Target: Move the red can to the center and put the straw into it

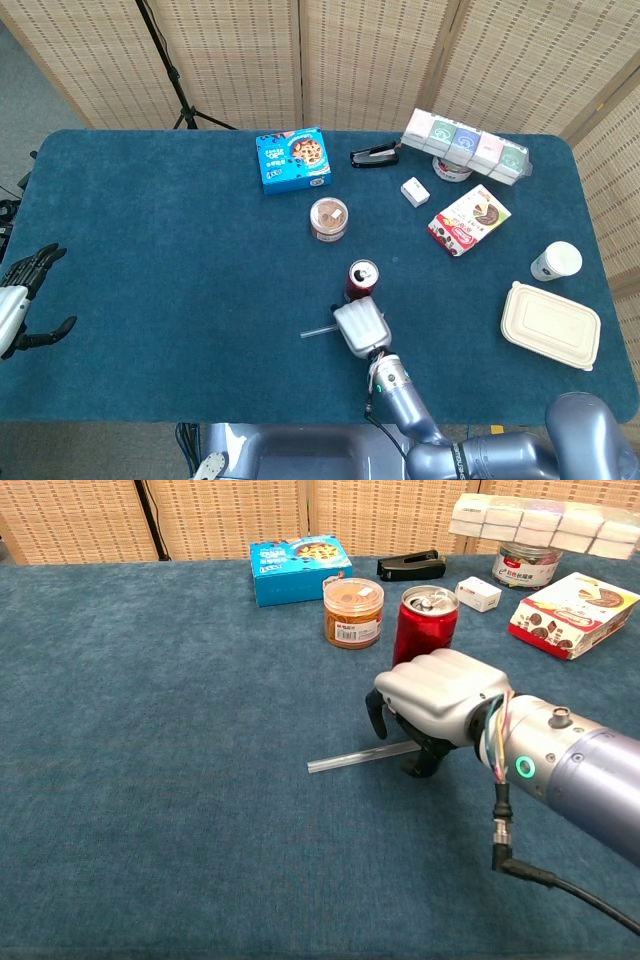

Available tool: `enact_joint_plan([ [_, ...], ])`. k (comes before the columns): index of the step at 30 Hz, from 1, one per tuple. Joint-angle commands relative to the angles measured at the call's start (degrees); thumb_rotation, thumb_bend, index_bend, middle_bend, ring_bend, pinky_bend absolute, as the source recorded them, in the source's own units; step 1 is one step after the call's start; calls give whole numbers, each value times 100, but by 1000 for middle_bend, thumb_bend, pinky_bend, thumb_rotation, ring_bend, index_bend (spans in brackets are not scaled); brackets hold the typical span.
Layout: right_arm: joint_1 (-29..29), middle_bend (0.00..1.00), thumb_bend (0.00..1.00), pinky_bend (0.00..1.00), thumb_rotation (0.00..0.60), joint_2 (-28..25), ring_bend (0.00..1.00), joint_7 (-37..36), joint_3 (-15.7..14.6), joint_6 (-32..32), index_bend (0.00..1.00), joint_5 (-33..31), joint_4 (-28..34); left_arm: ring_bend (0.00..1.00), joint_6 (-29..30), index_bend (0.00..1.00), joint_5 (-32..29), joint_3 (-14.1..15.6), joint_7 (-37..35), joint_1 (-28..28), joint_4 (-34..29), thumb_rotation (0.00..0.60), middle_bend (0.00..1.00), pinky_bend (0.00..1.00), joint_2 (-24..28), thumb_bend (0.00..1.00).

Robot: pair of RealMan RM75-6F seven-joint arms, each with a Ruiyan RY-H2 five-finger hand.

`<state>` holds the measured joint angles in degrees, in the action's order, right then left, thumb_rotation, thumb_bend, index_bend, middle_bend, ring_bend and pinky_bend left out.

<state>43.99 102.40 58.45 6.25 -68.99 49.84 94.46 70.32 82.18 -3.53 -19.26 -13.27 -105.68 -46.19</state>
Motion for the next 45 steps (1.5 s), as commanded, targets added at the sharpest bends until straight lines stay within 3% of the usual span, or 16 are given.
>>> enact_joint_plan([
  [1, 14, 761, 373, 648, 600, 37, 804, -3, 11, 8, 426, -29, -27, 0, 0, 0, 7, 5, -10, 0, 0, 600, 0, 0, 3, 302],
  [45, 61, 818, 433, 666, 600, 813, 828, 114, 171, -256, 477, -145, -464, 0, 24, 0, 152, 79, -231, -2, 64, 600, 0, 0, 68, 302],
])
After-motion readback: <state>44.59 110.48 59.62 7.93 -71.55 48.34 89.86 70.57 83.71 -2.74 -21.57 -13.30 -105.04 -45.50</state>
